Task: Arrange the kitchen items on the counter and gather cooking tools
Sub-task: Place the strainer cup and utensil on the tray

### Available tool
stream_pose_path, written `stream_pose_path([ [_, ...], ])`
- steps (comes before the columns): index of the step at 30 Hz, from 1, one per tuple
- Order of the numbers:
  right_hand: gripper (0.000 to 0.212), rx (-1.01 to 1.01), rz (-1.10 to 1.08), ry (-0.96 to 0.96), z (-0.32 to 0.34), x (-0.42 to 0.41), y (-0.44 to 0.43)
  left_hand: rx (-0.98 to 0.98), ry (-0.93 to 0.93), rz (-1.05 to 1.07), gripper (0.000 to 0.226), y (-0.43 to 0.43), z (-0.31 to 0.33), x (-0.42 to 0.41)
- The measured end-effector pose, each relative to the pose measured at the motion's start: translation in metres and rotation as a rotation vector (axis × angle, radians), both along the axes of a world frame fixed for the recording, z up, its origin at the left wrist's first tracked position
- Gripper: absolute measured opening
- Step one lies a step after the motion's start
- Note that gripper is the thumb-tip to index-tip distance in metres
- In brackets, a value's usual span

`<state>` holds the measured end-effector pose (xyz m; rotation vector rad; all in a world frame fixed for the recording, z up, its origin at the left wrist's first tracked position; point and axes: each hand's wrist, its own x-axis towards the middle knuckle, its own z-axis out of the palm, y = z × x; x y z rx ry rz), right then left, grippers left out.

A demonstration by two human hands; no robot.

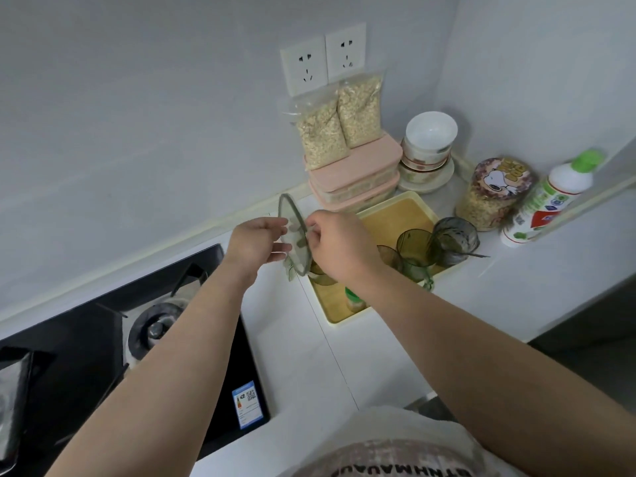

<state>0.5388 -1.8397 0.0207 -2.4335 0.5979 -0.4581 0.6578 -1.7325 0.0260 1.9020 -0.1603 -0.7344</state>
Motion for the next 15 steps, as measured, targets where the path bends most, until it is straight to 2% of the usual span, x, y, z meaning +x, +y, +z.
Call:
stream_pose_path([
  [3,0.015,-0.04,-0.099,0.117,-0.006,-0.009,-0.02,0.087,-0.059,-0.15,0.028,-0.012,-0.018,-0.008],
  [5,0.011,0.002,-0.149,0.229,-0.013,-0.011,-0.035,0.183,-0.167,-0.244,0.037,-0.018,-0.03,-0.012],
  [8,0.02,0.056,-0.169,0.388,-0.02,-0.01,-0.049,0.349,-0.287,-0.405,0.05,-0.025,-0.039,-0.017],
  [11,0.023,-0.081,-0.15,0.528,-0.024,-0.007,-0.051,0.466,-0.377,-0.547,0.057,-0.03,-0.05,-0.018],
  [15,0.025,-0.168,-0.118,0.641,-0.031,-0.004,-0.049,0.509,-0.411,-0.606,0.058,-0.031,-0.062,-0.017],
])
